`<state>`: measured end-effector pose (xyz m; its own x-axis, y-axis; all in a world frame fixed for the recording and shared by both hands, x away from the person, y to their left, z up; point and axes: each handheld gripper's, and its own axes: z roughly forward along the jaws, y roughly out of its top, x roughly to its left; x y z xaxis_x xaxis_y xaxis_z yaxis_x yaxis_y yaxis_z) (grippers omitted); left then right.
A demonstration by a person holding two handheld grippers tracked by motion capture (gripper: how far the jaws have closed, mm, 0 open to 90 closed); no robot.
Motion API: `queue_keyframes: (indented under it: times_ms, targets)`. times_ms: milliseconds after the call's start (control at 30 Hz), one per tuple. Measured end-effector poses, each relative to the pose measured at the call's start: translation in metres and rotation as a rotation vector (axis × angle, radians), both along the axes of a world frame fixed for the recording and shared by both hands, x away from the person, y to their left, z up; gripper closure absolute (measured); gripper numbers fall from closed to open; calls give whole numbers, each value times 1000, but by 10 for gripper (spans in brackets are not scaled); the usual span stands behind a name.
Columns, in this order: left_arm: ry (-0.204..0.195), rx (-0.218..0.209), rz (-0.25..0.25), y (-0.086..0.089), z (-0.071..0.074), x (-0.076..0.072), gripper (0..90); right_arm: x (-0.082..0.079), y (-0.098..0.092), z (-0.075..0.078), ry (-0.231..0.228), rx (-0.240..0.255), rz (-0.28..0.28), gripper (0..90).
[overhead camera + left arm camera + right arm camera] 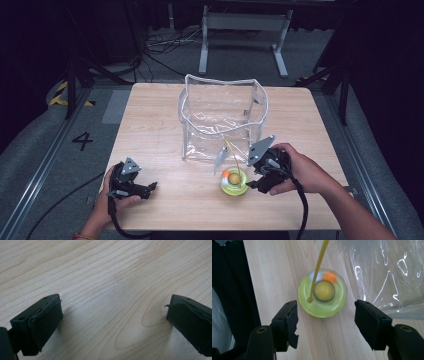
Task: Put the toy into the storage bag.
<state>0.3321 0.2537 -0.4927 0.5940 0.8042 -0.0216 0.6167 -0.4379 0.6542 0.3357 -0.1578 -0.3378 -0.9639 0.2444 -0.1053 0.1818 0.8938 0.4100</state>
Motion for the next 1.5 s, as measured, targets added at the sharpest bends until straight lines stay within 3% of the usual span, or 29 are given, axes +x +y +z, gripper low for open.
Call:
queue_keyframes:
  times_ms: [233, 467, 700, 900, 1000, 1100, 1300, 1500]
  targets:
    - [0, -1, -4, 0, 0, 0, 8, 5, 19, 8, 17, -12, 16, 385]
    - [0, -2, -4, 0, 0, 0, 8, 11, 36, 16, 24, -43, 14, 490]
    - [1, -2, -4, 0, 0, 0, 8, 19, 41, 21, 41, -63, 22, 593]
    - [1, -2, -4, 0, 0, 0, 8, 23, 43, 24, 69, -46, 56, 845]
    - [0, 0, -7, 1, 0, 0, 8, 22, 42, 25, 73, -49, 73, 876]
    - [0, 0, -7, 1, 0, 0, 8, 22, 38, 27, 48, -65, 74, 883]
    - [3, 0, -7, 1, 0, 0, 8, 19, 23, 33, 55, -40, 59, 883]
    - [1, 0, -7, 1, 0, 0, 8, 13, -4, 45, 20, -39, 33, 884]
